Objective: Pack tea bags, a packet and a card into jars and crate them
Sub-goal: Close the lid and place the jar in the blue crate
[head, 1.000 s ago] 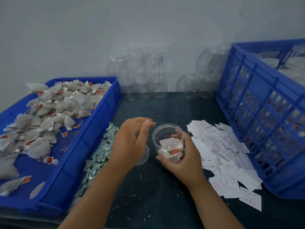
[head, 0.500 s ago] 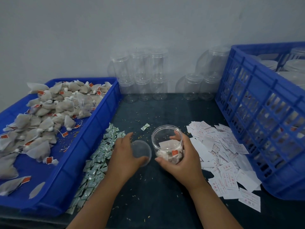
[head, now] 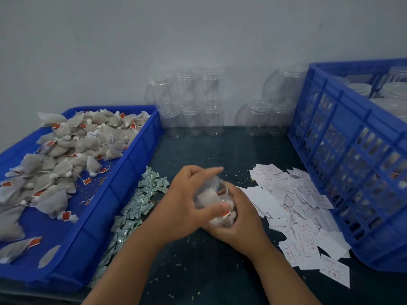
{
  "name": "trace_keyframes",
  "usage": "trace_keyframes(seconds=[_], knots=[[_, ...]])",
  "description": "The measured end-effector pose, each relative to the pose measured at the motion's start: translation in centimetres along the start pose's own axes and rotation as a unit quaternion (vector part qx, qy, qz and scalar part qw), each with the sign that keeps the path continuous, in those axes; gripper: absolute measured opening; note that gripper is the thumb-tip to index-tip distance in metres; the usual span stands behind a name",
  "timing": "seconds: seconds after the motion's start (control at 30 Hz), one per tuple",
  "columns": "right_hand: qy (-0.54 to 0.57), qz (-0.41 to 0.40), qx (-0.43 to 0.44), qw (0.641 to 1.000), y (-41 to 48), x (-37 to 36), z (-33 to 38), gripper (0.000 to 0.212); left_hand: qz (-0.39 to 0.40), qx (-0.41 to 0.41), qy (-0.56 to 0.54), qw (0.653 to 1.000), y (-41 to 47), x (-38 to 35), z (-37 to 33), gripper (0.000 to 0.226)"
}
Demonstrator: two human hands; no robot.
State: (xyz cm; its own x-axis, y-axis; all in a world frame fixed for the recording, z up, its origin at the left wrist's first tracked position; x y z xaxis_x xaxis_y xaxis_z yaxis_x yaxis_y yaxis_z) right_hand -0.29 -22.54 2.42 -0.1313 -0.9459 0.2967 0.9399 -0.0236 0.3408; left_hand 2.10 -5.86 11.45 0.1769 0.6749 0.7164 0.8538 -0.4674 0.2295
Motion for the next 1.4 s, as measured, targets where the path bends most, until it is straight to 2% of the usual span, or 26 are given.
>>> trace_keyframes(seconds=[0.13, 0.23, 0.37, 0.43, 0.57, 0.63, 0.7, 0.8, 0.9, 0.97, 1.03, 1.07, 1.13, 1.2, 1.23, 1.3, 1.33, 1.4], knots=[[-0.041, -0.005, -0.007, 0.999, 0.0, 0.0, 0.0, 0.083, 0.018, -0.016, 0.112, 0.993, 0.6, -0.6, -1.4, 0.075], [-0.051, 0.001, -0.010, 0.999, -0.2, -0.1, 0.2, 0.081, 0.029, 0.002, 0.130, 0.991, 1.0, -0.9, -1.8, 0.066], [-0.063, -0.011, -0.005, 0.998, -0.1, 0.2, 0.5, 0.068, 0.054, 0.012, 0.135, 0.989, 1.0, -1.8, -2.5, 0.069], [-0.059, -0.009, -0.002, 0.998, 0.0, 0.4, 0.7, 0.063, 0.040, 0.020, 0.147, 0.988, 1.0, -2.0, -2.9, 0.068], [-0.038, 0.016, -0.006, 0.999, -0.1, 0.0, 1.0, 0.072, -0.006, 0.067, 0.230, 0.971, 0.7, -2.6, -3.2, 0.063], [-0.040, 0.012, 0.000, 0.999, 0.0, -0.1, 1.1, 0.062, -0.017, 0.081, 0.260, 0.962, 0.5, -3.1, -3.4, 0.064], [-0.036, 0.007, 0.002, 0.999, 0.2, 0.0, 1.2, 0.051, -0.012, 0.081, 0.238, 0.968, 0.4, -3.6, -3.6, 0.069], [-0.016, 0.005, -0.016, 1.000, 0.2, 0.6, 0.4, 0.057, -0.016, 0.027, 0.159, 0.987, 0.7, -3.2, -4.4, 0.065], [0.040, 0.037, -0.031, 0.998, -0.1, 0.9, -0.1, 0.068, 0.007, -0.056, 0.095, 0.994, 0.9, -1.8, -4.4, 0.045], [0.045, 0.066, -0.014, 0.997, -0.3, 0.9, 0.4, 0.064, 0.068, -0.106, -0.007, 0.992, 1.0, -1.0, -4.1, 0.021], [0.047, 0.077, -0.003, 0.996, -0.4, 0.6, 0.8, 0.059, 0.116, -0.122, -0.081, 0.982, 1.1, -0.2, -3.7, 0.014], [0.063, 0.076, -0.005, 0.995, -0.4, 0.3, 0.9, 0.059, 0.127, -0.121, -0.071, 0.982, 1.2, 0.1, -3.5, 0.018], [0.083, 0.064, -0.019, 0.994, -0.3, 0.0, 0.8, 0.063, 0.127, -0.101, 0.024, 0.986, 1.1, 0.8, -2.8, 0.042], [0.093, 0.064, -0.027, 0.993, -0.2, -0.5, 0.7, 0.072, 0.140, -0.039, 0.085, 0.986, 0.7, 1.1, -1.9, 0.066], [0.078, 0.058, -0.025, 0.995, -0.1, -0.7, 0.7, 0.074, 0.145, -0.007, 0.083, 0.986, 0.5, 0.9, -1.6, 0.068], [0.025, 0.052, -0.017, 0.998, 0.0, -1.0, 0.9, 0.073, 0.105, 0.028, 0.050, 0.993, 0.4, -0.1, -2.5, 0.049], [-0.001, 0.060, -0.012, 0.998, 0.0, -1.1, 0.9, 0.070, 0.056, 0.027, 0.047, 0.997, 0.5, -0.7, -3.1, 0.039], [-0.016, 0.095, -0.019, 0.995, -0.3, -1.2, 0.4, 0.062, -0.016, -0.016, 0.076, 0.997, 0.5, -1.4, -4.4, 0.045]])
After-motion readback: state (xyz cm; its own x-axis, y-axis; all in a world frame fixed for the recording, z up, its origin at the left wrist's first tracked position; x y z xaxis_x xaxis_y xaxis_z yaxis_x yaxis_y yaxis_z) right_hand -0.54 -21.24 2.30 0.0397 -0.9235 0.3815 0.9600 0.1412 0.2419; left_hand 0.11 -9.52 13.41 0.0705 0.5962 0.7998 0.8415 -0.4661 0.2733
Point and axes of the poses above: each hand's wrist, its own y-axis towards the middle knuckle, its own x-axis out of the back of the hand, z = x × y, the point moved 4 cm from there along y, towards the middle knuckle
